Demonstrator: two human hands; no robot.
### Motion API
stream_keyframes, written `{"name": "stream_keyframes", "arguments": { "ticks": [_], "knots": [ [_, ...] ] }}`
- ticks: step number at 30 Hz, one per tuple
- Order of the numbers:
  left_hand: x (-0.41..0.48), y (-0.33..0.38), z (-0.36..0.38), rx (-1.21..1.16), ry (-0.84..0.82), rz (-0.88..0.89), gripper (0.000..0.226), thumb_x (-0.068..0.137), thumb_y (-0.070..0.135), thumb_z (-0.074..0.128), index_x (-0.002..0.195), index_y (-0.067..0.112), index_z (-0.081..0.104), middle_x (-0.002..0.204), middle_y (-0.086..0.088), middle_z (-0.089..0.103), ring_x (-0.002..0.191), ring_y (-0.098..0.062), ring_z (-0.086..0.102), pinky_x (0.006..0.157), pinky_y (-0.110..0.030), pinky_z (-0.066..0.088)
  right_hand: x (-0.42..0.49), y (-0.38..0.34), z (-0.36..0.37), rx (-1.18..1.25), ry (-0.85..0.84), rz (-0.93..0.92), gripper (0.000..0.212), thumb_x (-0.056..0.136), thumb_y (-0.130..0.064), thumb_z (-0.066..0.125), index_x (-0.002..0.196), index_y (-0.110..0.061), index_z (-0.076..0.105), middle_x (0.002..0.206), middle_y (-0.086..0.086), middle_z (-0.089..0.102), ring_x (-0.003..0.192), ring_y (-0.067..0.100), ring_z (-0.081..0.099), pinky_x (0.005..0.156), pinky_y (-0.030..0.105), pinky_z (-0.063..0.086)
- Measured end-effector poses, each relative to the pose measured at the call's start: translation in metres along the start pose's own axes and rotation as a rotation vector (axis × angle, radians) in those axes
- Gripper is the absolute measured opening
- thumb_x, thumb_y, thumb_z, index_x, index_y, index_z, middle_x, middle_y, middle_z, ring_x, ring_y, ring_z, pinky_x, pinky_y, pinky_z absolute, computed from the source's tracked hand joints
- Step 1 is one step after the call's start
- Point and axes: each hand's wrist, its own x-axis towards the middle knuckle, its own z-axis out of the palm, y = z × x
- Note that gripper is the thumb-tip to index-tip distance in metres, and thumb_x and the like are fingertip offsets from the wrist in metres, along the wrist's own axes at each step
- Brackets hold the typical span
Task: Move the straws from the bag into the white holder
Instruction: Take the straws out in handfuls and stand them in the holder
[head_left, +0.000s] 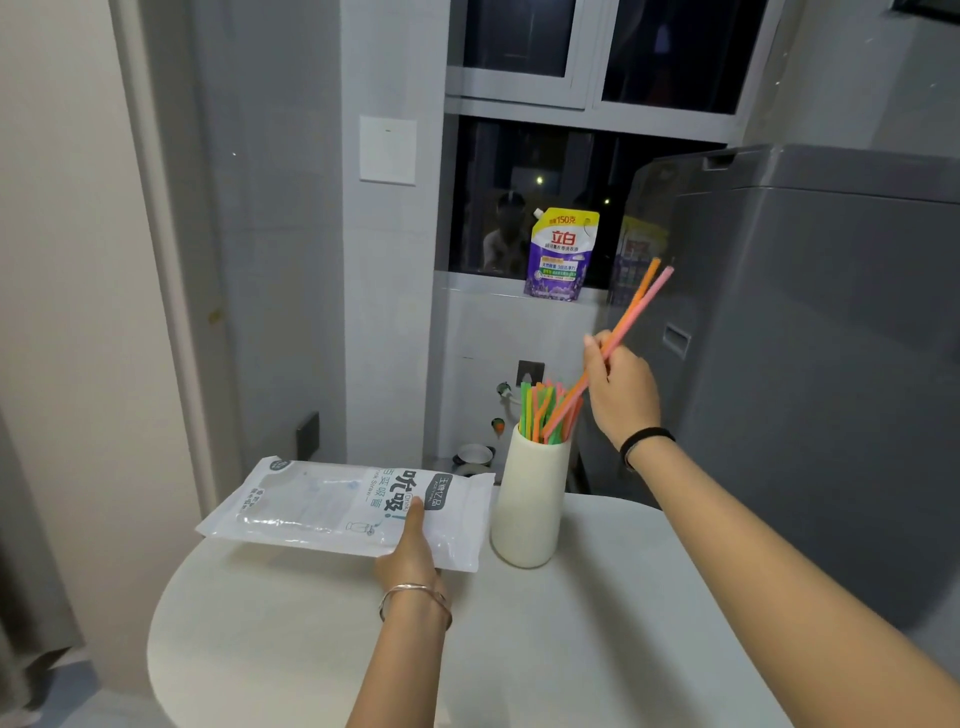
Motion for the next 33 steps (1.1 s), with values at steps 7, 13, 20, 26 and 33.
{"name": "stream_keyframes", "arguments": {
  "ticks": [7, 13, 20, 26, 33],
  "knots": [
    [0.002, 0.001, -0.001, -0.009, 0.006, -0.012, 0.028, 0.085, 0.018, 0.074, 0.107, 0.019, 0.057, 0.092, 0.005, 0.065, 0.075, -0.011, 0.063, 0.083, -0.034, 0.050, 0.000, 0.014, 0.016, -0.193, -0.305, -0.021, 0.027, 0.093, -0.041, 0.046, 0.076, -0.023, 0.054, 0.065, -0.007, 0.056, 0.063, 0.013, 0.059, 0.061, 0.024, 0.052],
    [0.003, 0.002, -0.002, -0.005, 0.013, 0.003, 0.029, 0.085, 0.018, 0.074, 0.108, 0.017, 0.057, 0.103, 0.000, 0.065, 0.076, -0.013, 0.063, 0.089, -0.037, 0.052, 0.015, 0.011, 0.011, -0.010, -0.242, 0.053, 0.033, 0.091, -0.042, 0.050, 0.091, -0.012, 0.065, 0.096, 0.002, 0.059, 0.091, 0.020, 0.060, 0.080, 0.034, 0.051],
    [-0.003, -0.001, 0.000, -0.004, -0.002, 0.018, 0.030, 0.085, 0.017, 0.073, 0.110, 0.018, 0.057, 0.109, -0.002, 0.064, 0.085, -0.019, 0.063, 0.090, -0.036, 0.050, 0.008, 0.015, 0.022, -0.121, -0.545, 0.138, 0.040, 0.099, -0.035, 0.035, 0.131, -0.019, 0.053, 0.145, 0.009, 0.041, 0.134, 0.028, 0.036, 0.110, 0.045, 0.030],
    [-0.003, 0.002, 0.000, -0.025, 0.002, 0.028, 0.034, 0.086, 0.016, 0.073, 0.115, 0.018, 0.056, 0.110, -0.002, 0.063, 0.077, -0.012, 0.062, 0.085, -0.034, 0.049, 0.013, 0.009, 0.016, 0.155, -0.168, -0.018, 0.082, 0.086, -0.021, 0.064, 0.147, -0.035, 0.012, 0.153, -0.001, 0.029, 0.139, 0.020, 0.033, 0.107, 0.045, 0.034],
    [-0.006, 0.001, 0.001, -0.038, -0.004, 0.028, 0.042, 0.087, 0.014, 0.071, 0.127, 0.012, 0.057, 0.110, -0.002, 0.063, 0.074, -0.009, 0.061, 0.083, -0.033, 0.048, 0.024, -0.001, 0.029, -0.029, -0.214, -0.184, 0.090, 0.085, -0.032, 0.064, 0.146, -0.041, -0.001, 0.158, -0.003, 0.017, 0.139, 0.025, 0.033, 0.104, 0.047, 0.038]
  ]
}}
